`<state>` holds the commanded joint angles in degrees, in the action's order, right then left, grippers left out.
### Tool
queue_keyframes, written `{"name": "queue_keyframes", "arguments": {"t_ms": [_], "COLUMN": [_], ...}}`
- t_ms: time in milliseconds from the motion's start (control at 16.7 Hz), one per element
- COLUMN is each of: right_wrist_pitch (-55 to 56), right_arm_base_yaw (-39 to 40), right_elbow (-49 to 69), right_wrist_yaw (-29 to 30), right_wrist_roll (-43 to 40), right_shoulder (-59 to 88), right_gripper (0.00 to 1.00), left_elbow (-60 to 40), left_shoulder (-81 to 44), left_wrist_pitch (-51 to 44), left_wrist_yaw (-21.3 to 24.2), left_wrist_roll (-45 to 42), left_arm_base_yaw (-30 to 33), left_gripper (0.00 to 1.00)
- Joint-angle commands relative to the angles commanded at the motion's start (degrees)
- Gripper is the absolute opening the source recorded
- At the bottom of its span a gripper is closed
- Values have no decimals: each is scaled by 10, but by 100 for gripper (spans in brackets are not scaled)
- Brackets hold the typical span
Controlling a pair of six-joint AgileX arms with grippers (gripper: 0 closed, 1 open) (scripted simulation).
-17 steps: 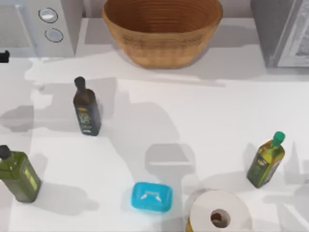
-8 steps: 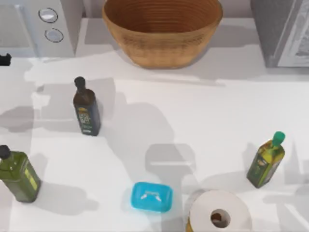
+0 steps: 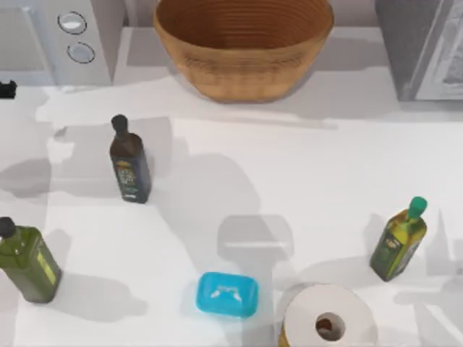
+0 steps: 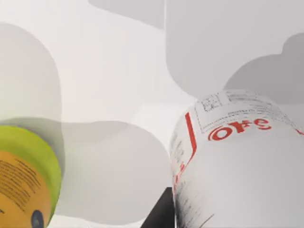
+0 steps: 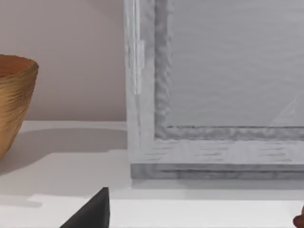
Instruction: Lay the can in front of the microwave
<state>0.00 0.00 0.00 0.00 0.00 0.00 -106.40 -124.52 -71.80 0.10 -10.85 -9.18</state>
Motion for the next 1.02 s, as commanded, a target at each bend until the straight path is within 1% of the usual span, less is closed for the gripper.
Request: {"name": "queue_keyframes", "arguments": {"t_ms": [360, 420, 1020], "right_wrist_pitch": [0, 0, 0], "right_arm_base_yaw": [0, 0, 0], "right_elbow": [0, 0, 0], "right_wrist_yaw": [0, 0, 0], "right_wrist_roll": [0, 0, 0], "right_shoulder": [0, 0, 0], "right_gripper": [100, 100, 100], "left_elbow": [0, 0, -10], "left_shoulder": [0, 0, -2], "left_wrist_pitch": [0, 0, -10], "left_wrist_yaw": [0, 0, 0], "left_wrist_roll": [0, 0, 0], "left_arm_base_yaw": [0, 0, 1], "left_gripper": [98, 100, 100]}}
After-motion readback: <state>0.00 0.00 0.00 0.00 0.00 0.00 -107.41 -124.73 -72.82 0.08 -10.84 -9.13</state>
